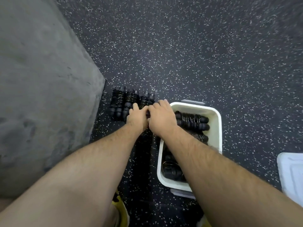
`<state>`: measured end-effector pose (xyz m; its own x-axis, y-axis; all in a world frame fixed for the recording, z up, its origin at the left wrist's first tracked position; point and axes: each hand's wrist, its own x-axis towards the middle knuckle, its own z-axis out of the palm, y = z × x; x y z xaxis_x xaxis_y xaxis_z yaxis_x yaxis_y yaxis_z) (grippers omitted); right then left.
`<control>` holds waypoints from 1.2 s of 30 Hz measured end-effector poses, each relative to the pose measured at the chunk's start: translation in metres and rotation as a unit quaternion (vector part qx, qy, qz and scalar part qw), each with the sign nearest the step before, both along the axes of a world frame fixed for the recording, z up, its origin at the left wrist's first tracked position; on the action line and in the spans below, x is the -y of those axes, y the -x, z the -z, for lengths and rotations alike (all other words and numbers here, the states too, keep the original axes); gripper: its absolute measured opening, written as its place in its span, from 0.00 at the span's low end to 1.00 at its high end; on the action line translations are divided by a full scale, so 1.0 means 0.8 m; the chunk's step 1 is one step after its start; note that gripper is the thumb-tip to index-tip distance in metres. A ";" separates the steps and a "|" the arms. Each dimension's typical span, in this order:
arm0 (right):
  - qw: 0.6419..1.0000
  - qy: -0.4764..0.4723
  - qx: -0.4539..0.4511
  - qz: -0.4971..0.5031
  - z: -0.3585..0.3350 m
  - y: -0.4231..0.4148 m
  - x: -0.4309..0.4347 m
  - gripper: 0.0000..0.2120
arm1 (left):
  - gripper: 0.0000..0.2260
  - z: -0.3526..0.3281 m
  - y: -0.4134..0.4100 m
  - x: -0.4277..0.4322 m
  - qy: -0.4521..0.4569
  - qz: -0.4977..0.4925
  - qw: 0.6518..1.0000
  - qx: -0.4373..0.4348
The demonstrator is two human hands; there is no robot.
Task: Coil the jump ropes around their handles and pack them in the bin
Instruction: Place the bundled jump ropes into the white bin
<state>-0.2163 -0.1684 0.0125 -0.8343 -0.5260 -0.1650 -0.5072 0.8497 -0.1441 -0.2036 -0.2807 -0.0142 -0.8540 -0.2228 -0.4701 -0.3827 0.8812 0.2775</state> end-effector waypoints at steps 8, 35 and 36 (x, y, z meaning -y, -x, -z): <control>0.992 0.118 -0.036 -0.002 0.009 -0.003 -0.016 0.17 | 0.13 0.011 0.007 0.004 -0.007 -0.014 0.999 -0.043; 0.993 0.010 -0.082 0.090 -0.011 -0.045 -0.200 0.28 | 0.22 -0.073 -0.002 -0.110 -0.124 0.297 0.937 -0.137; 0.992 0.022 -0.066 0.101 -0.008 -0.043 -0.197 0.27 | 0.21 -0.067 -0.005 -0.110 -0.115 0.293 0.939 -0.140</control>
<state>-0.1816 -0.0110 0.0191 -0.9364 -0.3498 -0.0286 -0.3437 0.9304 -0.1271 -0.1997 -0.1924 0.0394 -0.8956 0.4035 -0.1872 0.2655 0.8225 0.5030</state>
